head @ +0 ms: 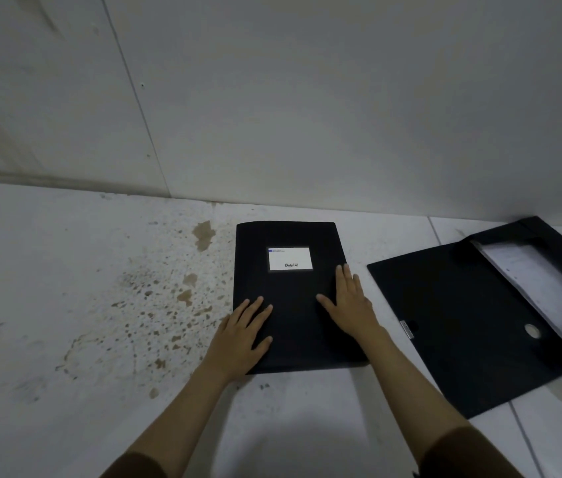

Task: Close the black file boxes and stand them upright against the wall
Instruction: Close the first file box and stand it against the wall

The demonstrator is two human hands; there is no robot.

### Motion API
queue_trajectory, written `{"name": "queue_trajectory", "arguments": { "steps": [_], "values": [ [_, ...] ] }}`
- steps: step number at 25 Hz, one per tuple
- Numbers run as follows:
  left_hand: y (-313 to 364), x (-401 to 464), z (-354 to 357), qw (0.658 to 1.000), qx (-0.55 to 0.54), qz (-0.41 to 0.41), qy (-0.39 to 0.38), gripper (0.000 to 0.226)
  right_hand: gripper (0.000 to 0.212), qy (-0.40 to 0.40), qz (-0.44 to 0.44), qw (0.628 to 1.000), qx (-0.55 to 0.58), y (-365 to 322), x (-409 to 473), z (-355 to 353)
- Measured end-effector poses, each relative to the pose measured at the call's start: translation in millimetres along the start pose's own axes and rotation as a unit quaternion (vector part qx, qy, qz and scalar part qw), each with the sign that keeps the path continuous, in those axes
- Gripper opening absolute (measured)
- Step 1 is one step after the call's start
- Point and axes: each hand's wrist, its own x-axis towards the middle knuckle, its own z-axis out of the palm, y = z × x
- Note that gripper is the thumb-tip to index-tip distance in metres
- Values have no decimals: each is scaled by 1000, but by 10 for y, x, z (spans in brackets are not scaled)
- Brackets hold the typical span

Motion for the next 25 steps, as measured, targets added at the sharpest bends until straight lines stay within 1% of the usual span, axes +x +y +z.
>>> {"name": "queue_trajectory", "arguments": {
  "steps": [2, 3, 4, 5, 6, 7, 8, 10, 12, 14, 16, 17, 19, 22, 25],
  "values": [
    [-7, 20, -14, 999, -30, 4, 23, 76, 83, -21, 10, 1000, -16, 27, 47, 69],
    [0, 40, -17, 997, -62, -8, 42, 67, 84, -27, 14, 999, -20, 47, 55, 98],
    [-8, 81, 4, 991, -111, -37, 64, 61, 85, -30, 15, 999, -25, 57, 70, 107],
    [4, 125, 13, 978, -174, -81, 82, 62, 85, -34, 15, 999, -30, 59, 86, 96],
    [20, 166, 12, 957, -240, -131, 92, 68, 85, -40, 17, 999, -28, 54, 99, 72],
    [30, 211, 9, 935, -296, -167, 99, 73, 86, -46, 19, 999, -16, 46, 113, 45],
    [31, 243, 12, 919, -331, -185, 106, 77, 86, -51, 19, 999, 6, 45, 118, 35],
    [48, 250, -3, 908, -356, -191, 112, 79, 87, -44, 10, 997, 59, 64, 97, 64],
    [42, 231, -28, 900, -375, -196, 107, 80, 86, -16, 6, 995, 101, 81, 40, 117],
    [14, 208, -65, 884, -407, -212, 89, 80, 89, 14, 36, 991, 130, 63, -26, 160],
    [-8, 190, -125, 864, -447, -217, 77, 75, 95, 20, 85, 981, 176, 19, -73, 169],
    [-20, 176, -159, 855, -465, -216, 72, 72, 98, 21, 94, 974, 206, -7, -95, 170],
    [-56, 110, -237, 846, -486, -210, 66, 67, 98, 38, 86, 959, 267, -79, -164, 193],
    [-195, -41, -384, 846, -488, -202, 74, 61, 93, 69, 71, 940, 327, -272, -255, 258],
    [-453, -235, -615, 833, -500, -202, 119, 55, 94, 79, 49, 931, 352, -642, -292, 315]
  ]
}}
